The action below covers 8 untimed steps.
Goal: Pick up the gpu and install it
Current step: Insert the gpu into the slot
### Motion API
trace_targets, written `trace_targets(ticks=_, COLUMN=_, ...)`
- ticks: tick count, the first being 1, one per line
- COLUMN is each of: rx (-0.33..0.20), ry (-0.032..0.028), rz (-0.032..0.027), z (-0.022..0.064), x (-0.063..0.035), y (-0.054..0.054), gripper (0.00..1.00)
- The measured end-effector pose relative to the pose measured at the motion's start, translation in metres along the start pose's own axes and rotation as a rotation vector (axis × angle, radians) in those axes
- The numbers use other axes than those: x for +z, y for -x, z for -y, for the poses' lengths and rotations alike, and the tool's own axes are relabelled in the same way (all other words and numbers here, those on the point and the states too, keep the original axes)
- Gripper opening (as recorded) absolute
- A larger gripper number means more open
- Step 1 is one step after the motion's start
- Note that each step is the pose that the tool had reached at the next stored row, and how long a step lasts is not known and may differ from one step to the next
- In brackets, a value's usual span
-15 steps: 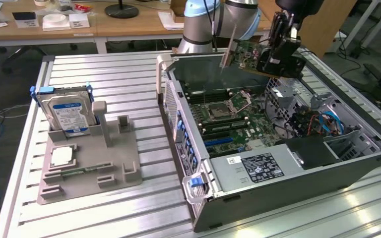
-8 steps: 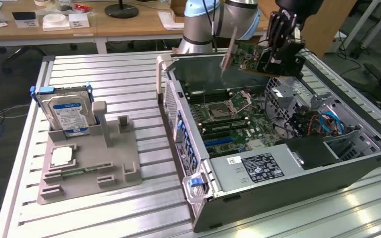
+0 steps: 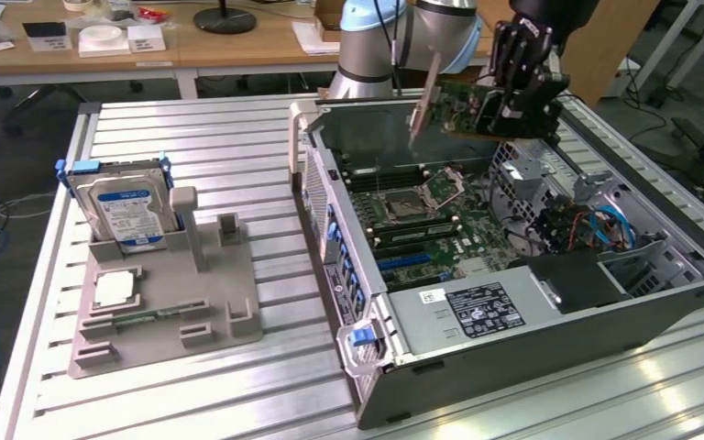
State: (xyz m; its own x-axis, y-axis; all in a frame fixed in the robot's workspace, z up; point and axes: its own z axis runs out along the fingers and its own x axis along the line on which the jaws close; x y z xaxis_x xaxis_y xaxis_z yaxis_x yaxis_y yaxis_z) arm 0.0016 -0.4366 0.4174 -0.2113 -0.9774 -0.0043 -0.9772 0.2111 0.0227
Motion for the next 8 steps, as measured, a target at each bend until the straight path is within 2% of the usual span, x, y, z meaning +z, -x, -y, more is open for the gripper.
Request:
trace_targets(ticks=4, rx=-0.052, ry=0.0003, rz=-0.0011, z=0.0001, x=0.0004, y=0.0000, gripper=0.28)
trace_targets(ticks=8, rx=-0.063, ry=-0.0026, rz=-0.0006, z=0.0003, x=0.0016, y=-0.0004, gripper=0.28)
